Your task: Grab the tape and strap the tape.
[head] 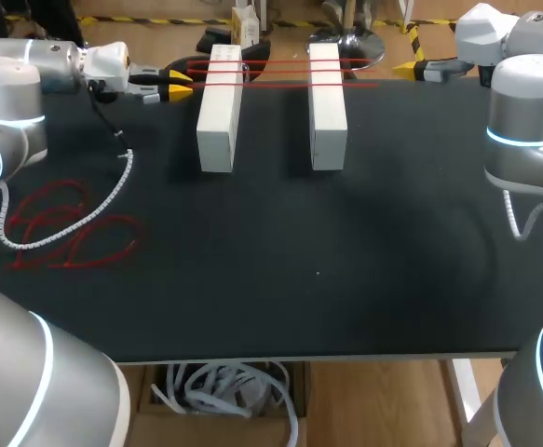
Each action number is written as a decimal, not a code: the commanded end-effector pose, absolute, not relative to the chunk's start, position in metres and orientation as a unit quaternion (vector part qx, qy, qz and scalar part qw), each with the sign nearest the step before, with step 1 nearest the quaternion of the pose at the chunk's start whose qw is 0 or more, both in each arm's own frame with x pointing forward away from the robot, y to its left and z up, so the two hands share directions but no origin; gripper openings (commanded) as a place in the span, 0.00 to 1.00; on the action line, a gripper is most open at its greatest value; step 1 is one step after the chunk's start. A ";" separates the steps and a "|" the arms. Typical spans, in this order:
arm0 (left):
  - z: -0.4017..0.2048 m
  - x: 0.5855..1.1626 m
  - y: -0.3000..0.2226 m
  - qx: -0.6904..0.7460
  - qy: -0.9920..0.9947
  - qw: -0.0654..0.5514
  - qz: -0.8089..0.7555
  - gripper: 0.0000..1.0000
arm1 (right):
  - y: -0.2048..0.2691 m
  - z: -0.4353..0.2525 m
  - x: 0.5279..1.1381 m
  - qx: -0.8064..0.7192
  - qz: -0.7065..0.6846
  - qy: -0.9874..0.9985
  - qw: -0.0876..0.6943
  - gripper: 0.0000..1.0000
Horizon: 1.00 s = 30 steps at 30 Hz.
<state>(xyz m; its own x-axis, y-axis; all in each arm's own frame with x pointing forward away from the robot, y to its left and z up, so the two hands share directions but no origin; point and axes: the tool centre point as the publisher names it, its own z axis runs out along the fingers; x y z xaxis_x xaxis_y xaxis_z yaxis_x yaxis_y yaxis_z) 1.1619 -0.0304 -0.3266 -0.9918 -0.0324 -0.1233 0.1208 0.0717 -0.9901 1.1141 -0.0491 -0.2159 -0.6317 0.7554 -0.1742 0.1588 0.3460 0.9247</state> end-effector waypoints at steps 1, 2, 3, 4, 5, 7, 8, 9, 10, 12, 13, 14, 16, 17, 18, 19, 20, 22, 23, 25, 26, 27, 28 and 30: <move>-0.334 1.170 -0.030 0.098 0.715 -0.018 -0.692 0.17 | -0.050 -0.216 1.114 0.300 0.487 0.761 0.306 1.00; -0.334 1.170 -0.030 0.098 0.715 -0.018 -0.692 0.17 | -0.050 -0.216 1.114 0.300 0.487 0.761 0.306 1.00; -0.334 1.170 -0.030 0.098 0.715 -0.018 -0.692 0.18 | -0.050 -0.216 1.114 0.300 0.487 0.761 0.306 1.00; -0.334 1.170 -0.030 0.098 0.715 -0.018 -0.692 0.17 | -0.050 -0.216 1.114 0.300 0.487 0.761 0.306 1.00; -0.334 1.170 -0.030 0.098 0.715 -0.018 -0.692 0.16 | -0.050 -0.216 1.114 0.300 0.487 0.761 0.306 1.00; -0.334 1.170 -0.029 0.098 0.715 -0.018 -0.692 0.15 | -0.050 -0.216 1.114 0.300 0.487 0.761 0.306 1.00; -0.334 1.170 -0.029 0.097 0.715 -0.018 -0.692 0.15 | -0.050 -0.216 1.114 0.300 0.487 0.761 0.306 1.00; -0.334 1.170 -0.029 0.098 0.716 -0.018 -0.692 0.14 | -0.050 -0.216 1.114 0.300 0.487 0.761 0.306 1.00; -0.334 1.170 -0.029 0.097 0.716 -0.018 -0.691 0.12 | -0.050 -0.216 1.114 0.300 0.487 0.761 0.306 1.00; -0.334 1.169 -0.029 0.097 0.716 -0.018 -0.691 0.00 | -0.050 -0.216 1.114 0.300 0.487 0.761 0.306 1.00; -0.334 1.169 -0.028 0.097 0.716 -0.018 -0.691 0.00 | -0.050 -0.216 1.114 0.300 0.487 0.761 0.306 1.00; -0.334 1.169 -0.028 0.098 0.716 -0.019 -0.691 0.00 | -0.050 -0.216 1.114 0.300 0.487 0.761 0.306 1.00; -0.335 1.168 -0.029 0.099 0.715 -0.020 -0.691 0.00 | -0.050 -0.216 1.114 0.300 0.487 0.761 0.306 1.00; -0.334 1.167 -0.029 0.099 0.715 -0.021 -0.692 0.00 | -0.050 -0.216 1.114 0.300 0.487 0.761 0.306 1.00; -0.334 1.166 -0.030 0.099 0.712 -0.020 -0.695 0.00 | -0.050 -0.216 1.114 0.300 0.487 0.761 0.306 1.00; -0.333 1.165 -0.030 0.098 0.710 -0.019 -0.697 0.00 | -0.050 -0.216 1.114 0.300 0.487 0.761 0.306 1.00; -0.332 1.164 -0.031 0.098 0.706 -0.021 -0.701 0.00 | -0.050 -0.216 1.114 0.300 0.487 0.761 0.306 1.00; -0.327 1.161 -0.034 0.097 0.698 -0.023 -0.709 0.00 | -0.050 -0.216 1.114 0.300 0.487 0.761 0.306 1.00; -0.323 1.159 -0.036 0.096 0.692 -0.023 -0.715 0.00 | -0.050 -0.216 1.114 0.300 0.487 0.761 0.306 1.00; -0.316 1.155 -0.038 0.089 0.681 -0.025 -0.726 0.00 | -0.050 -0.216 1.114 0.300 0.487 0.761 0.306 1.00; -0.310 1.153 -0.040 0.085 0.672 -0.021 -0.736 0.00 | -0.050 -0.216 1.114 0.300 0.487 0.761 0.306 1.00; -0.305 1.150 -0.042 0.076 0.661 -0.015 -0.747 0.00 | -0.050 -0.216 1.114 0.300 0.487 0.761 0.306 1.00; -0.300 1.147 -0.044 0.075 0.652 -0.012 -0.755 0.00 | -0.050 -0.216 1.114 0.300 0.487 0.761 0.306 1.00; -0.289 1.143 -0.048 0.072 0.635 -0.008 -0.769 0.00 | -0.050 -0.216 1.114 0.300 0.487 0.761 0.306 1.00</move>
<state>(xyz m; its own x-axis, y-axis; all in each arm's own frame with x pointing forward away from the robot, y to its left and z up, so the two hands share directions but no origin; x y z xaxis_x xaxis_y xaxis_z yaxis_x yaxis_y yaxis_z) 1.1389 -0.0463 -0.2864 -0.9964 -0.0024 -0.0853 0.0849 -0.1213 -0.9890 1.1141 -0.0491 -0.2159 -0.6316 0.7554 -0.1741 0.1588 0.3459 0.9247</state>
